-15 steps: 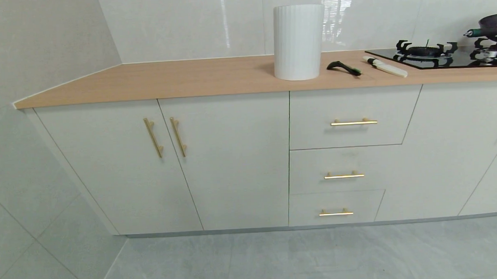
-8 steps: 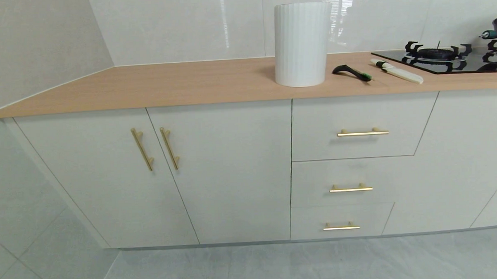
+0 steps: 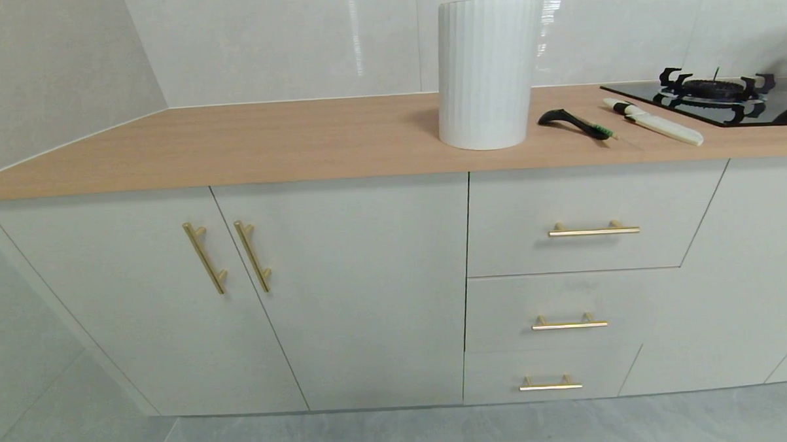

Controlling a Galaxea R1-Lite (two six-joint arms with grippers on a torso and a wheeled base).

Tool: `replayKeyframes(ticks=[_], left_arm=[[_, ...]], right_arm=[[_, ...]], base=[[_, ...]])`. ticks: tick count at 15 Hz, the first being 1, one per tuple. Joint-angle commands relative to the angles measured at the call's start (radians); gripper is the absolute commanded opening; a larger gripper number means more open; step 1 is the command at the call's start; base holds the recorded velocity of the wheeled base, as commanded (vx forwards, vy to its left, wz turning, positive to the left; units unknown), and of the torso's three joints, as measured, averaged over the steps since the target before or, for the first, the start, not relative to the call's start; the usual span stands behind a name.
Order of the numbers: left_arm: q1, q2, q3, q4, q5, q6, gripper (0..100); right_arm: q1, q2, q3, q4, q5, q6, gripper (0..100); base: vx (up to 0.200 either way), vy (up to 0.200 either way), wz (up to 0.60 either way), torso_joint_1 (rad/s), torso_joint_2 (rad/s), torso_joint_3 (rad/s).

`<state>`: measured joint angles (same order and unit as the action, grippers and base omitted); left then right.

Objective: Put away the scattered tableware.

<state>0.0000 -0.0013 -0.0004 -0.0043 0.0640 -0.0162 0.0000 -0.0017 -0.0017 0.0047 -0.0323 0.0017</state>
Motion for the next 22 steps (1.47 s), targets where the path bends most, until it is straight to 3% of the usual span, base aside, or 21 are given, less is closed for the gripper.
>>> replayKeyframes(ticks=[1, 8, 10, 16, 18, 22], left_arm=[[0.000, 0.001, 0.000, 0.000, 0.000, -0.001, 100], [0.000, 0.001, 0.000, 0.000, 0.000, -0.001, 100], [0.000, 0.001, 0.000, 0.000, 0.000, -0.001, 100], [0.000, 0.001, 0.000, 0.000, 0.000, 0.001, 100], [0.000, 0.001, 0.000, 0.000, 0.000, 0.001, 100], [0.000, 0.001, 0.000, 0.000, 0.000, -0.001, 100]], right_arm=[[0.000, 0.002, 0.000, 0.000, 0.002, -0.003, 100], [0.000, 0.057, -0.038, -0.005, 0.009, -0.049, 100], [0.044, 0.269, -0.270, 0.005, 0.063, 0.040, 100], [0.109, 1.157, -0.577, -0.006, 0.091, -0.002, 100], [0.121, 1.376, -0.659, -0.022, 0.092, 0.000, 100], [0.144, 1.709, -0.725, -0.181, 0.092, 0.000, 100]], base=[[0.000, 0.000, 0.00, 0.000, 0.00, 0.000], [0.000, 0.000, 0.00, 0.000, 0.00, 0.000], [0.000, 0.000, 0.00, 0.000, 0.00, 0.000], [0.000, 0.000, 0.00, 0.000, 0.00, 0.000], [0.000, 0.000, 0.00, 0.000, 0.00, 0.000], [0.000, 0.000, 0.00, 0.000, 0.00, 0.000]])
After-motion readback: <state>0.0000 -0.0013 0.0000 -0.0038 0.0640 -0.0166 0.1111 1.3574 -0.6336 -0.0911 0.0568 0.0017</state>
